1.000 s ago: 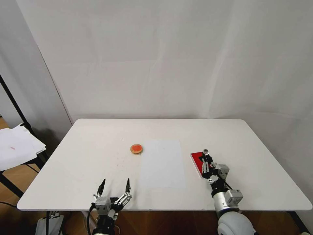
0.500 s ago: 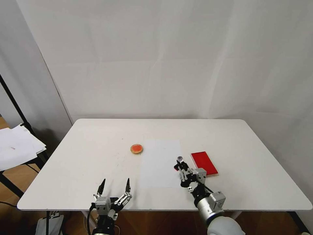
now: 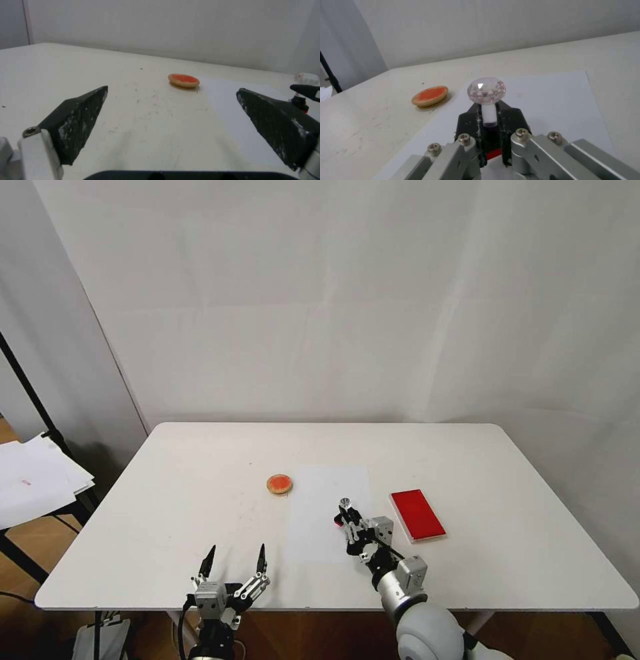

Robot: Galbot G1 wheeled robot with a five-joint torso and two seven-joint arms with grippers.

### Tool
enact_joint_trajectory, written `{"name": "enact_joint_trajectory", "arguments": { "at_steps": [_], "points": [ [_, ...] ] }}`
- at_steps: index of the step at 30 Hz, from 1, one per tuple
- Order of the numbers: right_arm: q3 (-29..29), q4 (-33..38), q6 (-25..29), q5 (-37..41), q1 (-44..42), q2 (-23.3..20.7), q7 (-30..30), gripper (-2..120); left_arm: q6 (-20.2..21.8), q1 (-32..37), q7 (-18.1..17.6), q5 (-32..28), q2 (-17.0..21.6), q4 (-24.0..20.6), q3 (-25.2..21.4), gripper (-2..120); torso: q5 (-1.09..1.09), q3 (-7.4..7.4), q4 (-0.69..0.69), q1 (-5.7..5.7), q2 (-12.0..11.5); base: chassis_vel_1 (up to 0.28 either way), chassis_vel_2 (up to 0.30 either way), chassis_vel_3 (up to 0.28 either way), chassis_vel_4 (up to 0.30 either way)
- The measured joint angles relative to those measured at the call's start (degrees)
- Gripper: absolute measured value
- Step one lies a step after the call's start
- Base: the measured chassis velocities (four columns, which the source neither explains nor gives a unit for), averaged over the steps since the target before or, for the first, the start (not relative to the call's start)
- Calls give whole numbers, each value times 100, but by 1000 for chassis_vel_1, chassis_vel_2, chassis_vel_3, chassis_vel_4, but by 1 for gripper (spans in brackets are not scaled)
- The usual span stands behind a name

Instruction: Pick up the stamp from the ink pad and place it onto another ink pad.

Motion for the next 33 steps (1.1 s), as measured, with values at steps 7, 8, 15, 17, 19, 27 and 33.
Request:
{"name": "enact_joint_trajectory", "arguments": {
  "at_steps": [7, 8, 15, 17, 19, 27, 33],
  "points": [
    [-49, -54, 58, -98, -136, 22, 6, 7, 0, 0, 0, 0, 0, 0, 0, 102, 0, 0, -1, 0, 0, 0, 0, 0, 0],
    [-67, -58, 80, -129, -175, 15, 6, 7, 0, 0, 0, 0, 0, 0, 0, 102, 0, -1, -1, 0, 0, 0, 0, 0, 0],
    [-254, -72, 20, -170, -247, -77, 57, 7, 0, 0, 0, 0, 0, 0, 0, 102, 0, -1, 0, -1, 1, 0, 0, 0, 0],
    [-312, -74, 5, -173, -243, -117, 71, 7, 0, 0, 0, 0, 0, 0, -1, 102, -1, -1, -1, -1, 1, 0, 0, 0, 0],
    [-342, -87, -7, -171, -234, -116, 77, 7, 0, 0, 0, 0, 0, 0, 0, 102, 1, -1, -1, -1, 1, 0, 0, 0, 0],
    [-361, -193, -13, -170, -61, -29, 66, 7, 0, 0, 0, 0, 0, 0, 0, 102, 0, 0, 0, -1, 1, 0, 0, 0, 0],
    [-275, -186, 118, -249, 26, 19, 47, 7, 0, 0, 0, 0, -1, 0, 1, 102, 2, 0, 1, -1, 1, 0, 0, 0, 0]
  ]
}}
